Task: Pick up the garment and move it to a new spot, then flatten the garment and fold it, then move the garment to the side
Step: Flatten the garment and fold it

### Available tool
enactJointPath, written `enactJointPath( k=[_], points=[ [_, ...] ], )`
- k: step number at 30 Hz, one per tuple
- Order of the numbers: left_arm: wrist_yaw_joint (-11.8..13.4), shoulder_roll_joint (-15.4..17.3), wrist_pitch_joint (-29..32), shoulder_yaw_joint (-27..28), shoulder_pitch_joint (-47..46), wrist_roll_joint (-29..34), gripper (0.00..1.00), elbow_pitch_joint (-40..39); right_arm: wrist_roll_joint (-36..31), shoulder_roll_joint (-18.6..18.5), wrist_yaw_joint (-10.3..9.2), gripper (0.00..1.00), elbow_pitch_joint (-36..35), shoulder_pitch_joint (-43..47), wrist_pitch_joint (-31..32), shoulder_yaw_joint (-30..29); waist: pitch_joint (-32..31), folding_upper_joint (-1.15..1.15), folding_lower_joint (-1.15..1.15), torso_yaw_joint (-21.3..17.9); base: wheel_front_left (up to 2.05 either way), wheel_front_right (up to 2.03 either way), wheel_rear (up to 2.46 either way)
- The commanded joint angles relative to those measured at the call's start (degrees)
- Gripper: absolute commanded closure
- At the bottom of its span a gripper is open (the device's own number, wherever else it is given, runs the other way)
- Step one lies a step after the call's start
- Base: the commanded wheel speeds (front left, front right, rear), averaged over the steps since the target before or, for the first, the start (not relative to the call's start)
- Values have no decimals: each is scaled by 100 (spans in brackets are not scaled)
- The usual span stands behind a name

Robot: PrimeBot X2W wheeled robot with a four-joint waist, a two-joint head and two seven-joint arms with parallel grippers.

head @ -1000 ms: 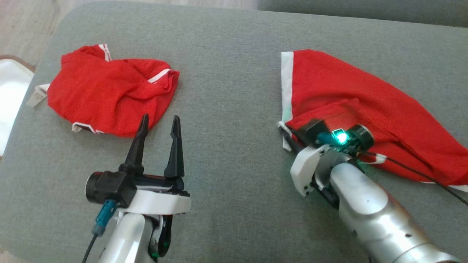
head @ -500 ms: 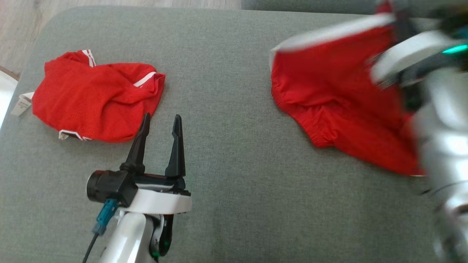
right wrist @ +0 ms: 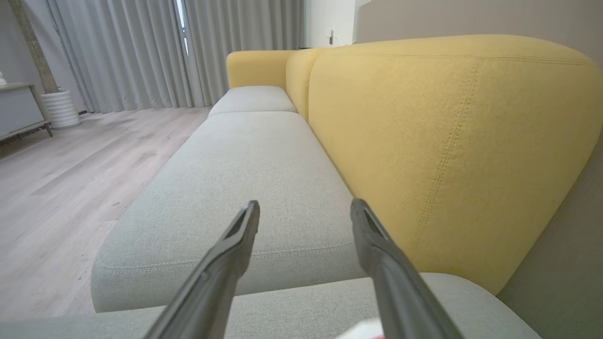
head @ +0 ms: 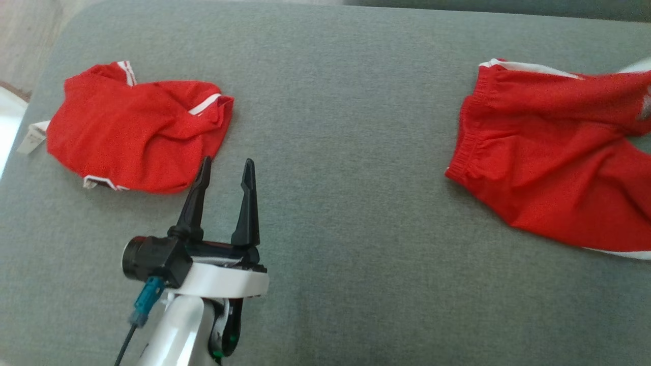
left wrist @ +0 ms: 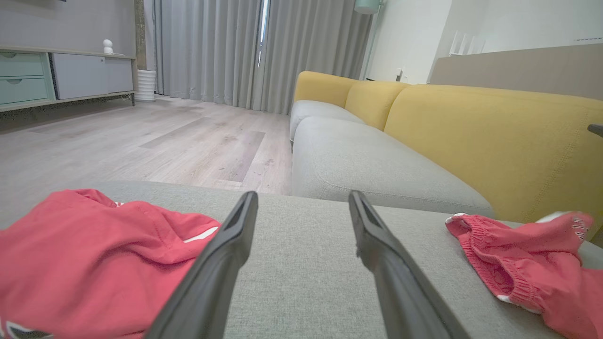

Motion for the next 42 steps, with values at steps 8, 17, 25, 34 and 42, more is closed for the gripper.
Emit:
enactJointPath(
  k=[8,17,25,34,42],
  points=[
    [-1,15,-29,283,-178,38,0,-196,-437,628,39,0,-295,55,-447,0,-214,0,1,-321,0,0,0],
    [-23,15,-29,396,9,78,0,-273,684,1491,39,0,-1310,1053,-605,1433,-584,0,1,-683,0,0,0],
    [-52,15,-29,453,166,111,0,-296,2003,1589,39,0,-2881,3192,-607,2999,-771,0,1,-901,0,0,0],
    [-75,15,-29,386,164,119,0,-299,2214,1591,39,0,-3191,4178,-454,3805,-695,0,1,-932,0,0,0],
    [-78,15,-29,309,43,64,0,-260,1885,1592,39,0,-3195,3927,14,4075,-485,0,1,-698,0,0,0]
  ],
)
